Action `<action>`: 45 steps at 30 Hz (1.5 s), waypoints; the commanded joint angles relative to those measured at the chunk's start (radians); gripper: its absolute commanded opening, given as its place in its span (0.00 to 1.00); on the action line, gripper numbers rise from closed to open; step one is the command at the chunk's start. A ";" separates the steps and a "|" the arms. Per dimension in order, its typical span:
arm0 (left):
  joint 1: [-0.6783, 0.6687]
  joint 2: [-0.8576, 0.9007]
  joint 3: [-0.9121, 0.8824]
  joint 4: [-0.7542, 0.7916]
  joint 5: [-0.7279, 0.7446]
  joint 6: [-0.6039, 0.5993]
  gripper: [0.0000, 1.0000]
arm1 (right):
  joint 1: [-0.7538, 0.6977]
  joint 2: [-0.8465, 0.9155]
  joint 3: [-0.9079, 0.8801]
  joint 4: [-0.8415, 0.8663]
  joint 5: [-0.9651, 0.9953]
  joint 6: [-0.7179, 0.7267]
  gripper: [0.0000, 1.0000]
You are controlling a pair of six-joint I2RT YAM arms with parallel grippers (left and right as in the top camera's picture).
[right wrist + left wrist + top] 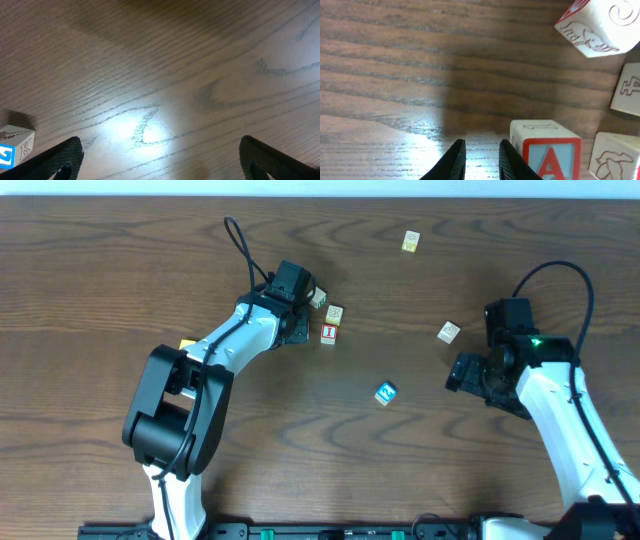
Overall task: Spell out Ai2
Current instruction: 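Lower the 'A' block left of the 'I' block and release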
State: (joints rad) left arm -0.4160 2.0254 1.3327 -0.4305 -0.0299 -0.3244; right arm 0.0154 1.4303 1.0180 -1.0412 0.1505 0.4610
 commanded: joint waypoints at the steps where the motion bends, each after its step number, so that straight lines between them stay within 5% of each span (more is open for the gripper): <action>1: 0.003 0.015 -0.003 0.013 -0.023 0.010 0.24 | -0.002 -0.011 0.012 -0.003 0.011 0.013 0.99; 8: 0.002 0.015 -0.003 0.024 -0.017 0.006 0.24 | -0.002 -0.011 0.012 -0.002 0.011 0.013 0.99; 20: 0.002 0.015 -0.003 0.056 -0.007 0.007 0.37 | -0.002 -0.011 0.012 -0.002 0.011 0.013 0.99; 45: 0.000 0.015 -0.003 0.092 0.050 0.002 0.36 | -0.002 -0.011 0.012 0.002 0.011 0.013 0.99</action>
State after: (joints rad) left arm -0.4160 2.0254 1.3327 -0.3393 0.0044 -0.3176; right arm 0.0154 1.4303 1.0180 -1.0397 0.1505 0.4610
